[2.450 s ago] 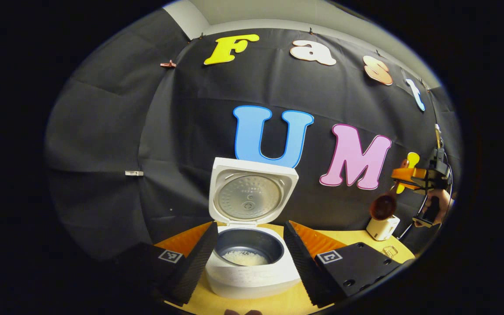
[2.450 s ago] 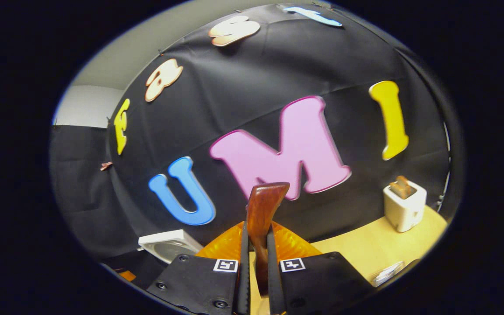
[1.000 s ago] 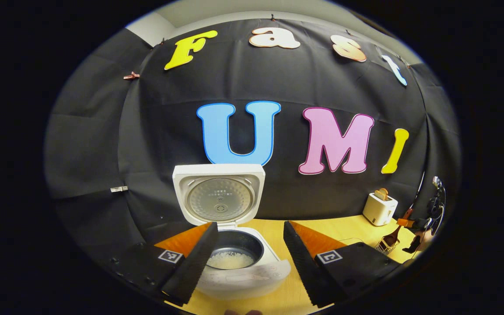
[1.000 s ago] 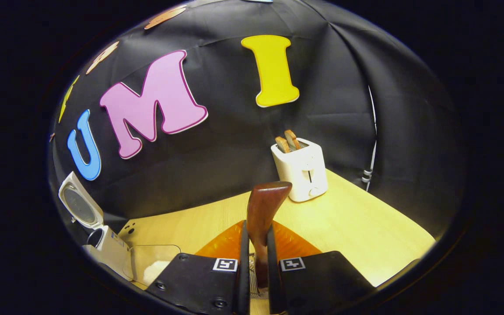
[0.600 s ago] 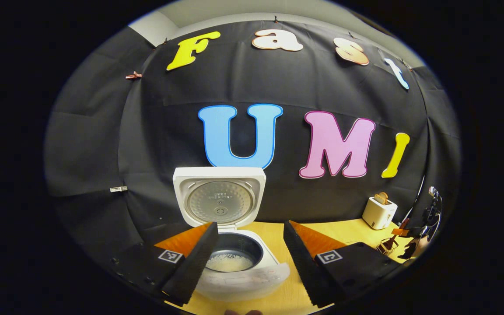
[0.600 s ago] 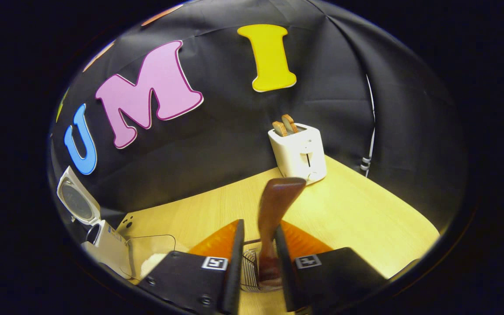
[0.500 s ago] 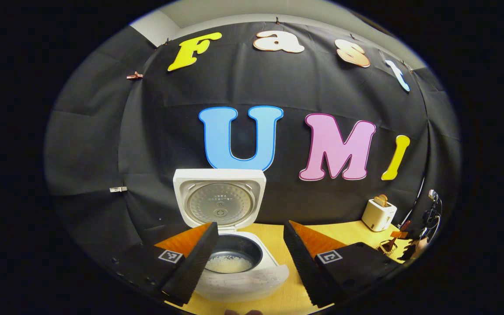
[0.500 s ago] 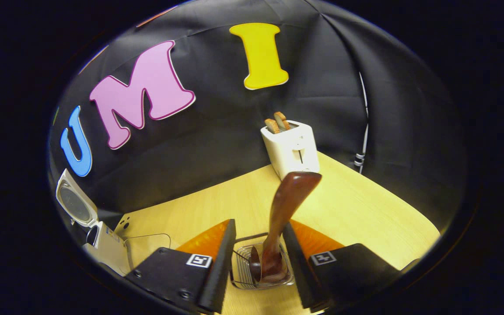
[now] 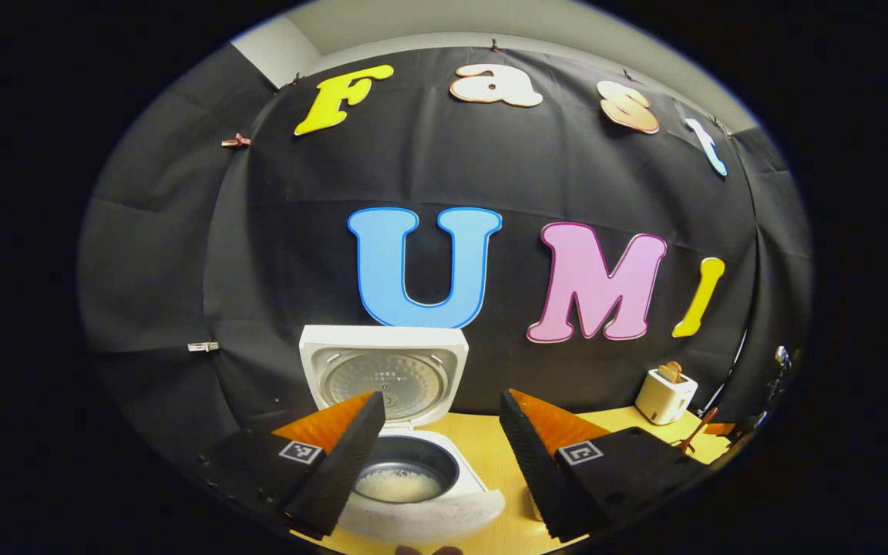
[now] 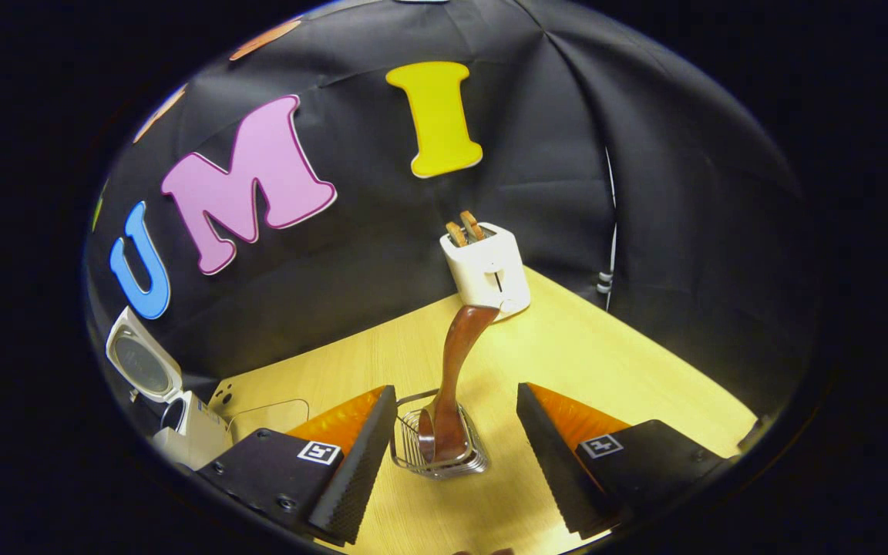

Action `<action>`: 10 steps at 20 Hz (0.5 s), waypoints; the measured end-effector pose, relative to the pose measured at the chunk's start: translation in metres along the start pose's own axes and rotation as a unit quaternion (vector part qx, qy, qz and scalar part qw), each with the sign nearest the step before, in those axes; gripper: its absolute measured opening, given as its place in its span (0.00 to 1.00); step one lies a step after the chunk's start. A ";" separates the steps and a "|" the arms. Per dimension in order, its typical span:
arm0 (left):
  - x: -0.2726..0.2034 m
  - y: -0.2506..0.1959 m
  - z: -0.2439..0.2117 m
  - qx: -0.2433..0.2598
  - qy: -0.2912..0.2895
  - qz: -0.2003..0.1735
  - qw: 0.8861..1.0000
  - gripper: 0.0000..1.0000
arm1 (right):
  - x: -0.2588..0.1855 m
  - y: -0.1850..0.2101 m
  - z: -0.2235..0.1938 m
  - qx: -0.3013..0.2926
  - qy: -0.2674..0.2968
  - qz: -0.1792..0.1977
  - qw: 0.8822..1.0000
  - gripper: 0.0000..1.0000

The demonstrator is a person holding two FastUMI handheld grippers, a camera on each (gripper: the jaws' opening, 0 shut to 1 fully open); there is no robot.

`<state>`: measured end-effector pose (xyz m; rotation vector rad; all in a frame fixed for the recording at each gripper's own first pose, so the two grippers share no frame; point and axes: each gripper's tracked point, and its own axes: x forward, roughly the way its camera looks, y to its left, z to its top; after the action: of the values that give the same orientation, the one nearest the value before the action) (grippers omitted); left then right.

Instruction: Close the left gripper, press the button to open the rice cooker; take a wooden spoon from the chopstick holder with the right hand, scoop a spoonful of rice and pour it into the rice cooker, then put the wooden spoon back into the chopstick holder.

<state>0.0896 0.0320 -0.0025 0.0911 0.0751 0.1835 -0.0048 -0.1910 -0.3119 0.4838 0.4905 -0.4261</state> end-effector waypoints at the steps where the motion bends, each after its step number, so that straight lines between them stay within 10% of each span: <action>1: 0.012 0.005 0.008 0.002 -0.001 0.003 1.000 0.95 | -0.012 0.006 0.008 -0.010 -0.003 0.004 1.000 0.96; 10: 0.132 0.047 0.072 0.057 -0.035 0.043 0.997 0.95 | -0.084 0.035 0.021 -0.112 -0.025 0.044 0.992 0.97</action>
<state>0.2168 0.0965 0.0648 0.2137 0.0115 0.2622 -0.0480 -0.1517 -0.2385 0.2760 0.4597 -0.2944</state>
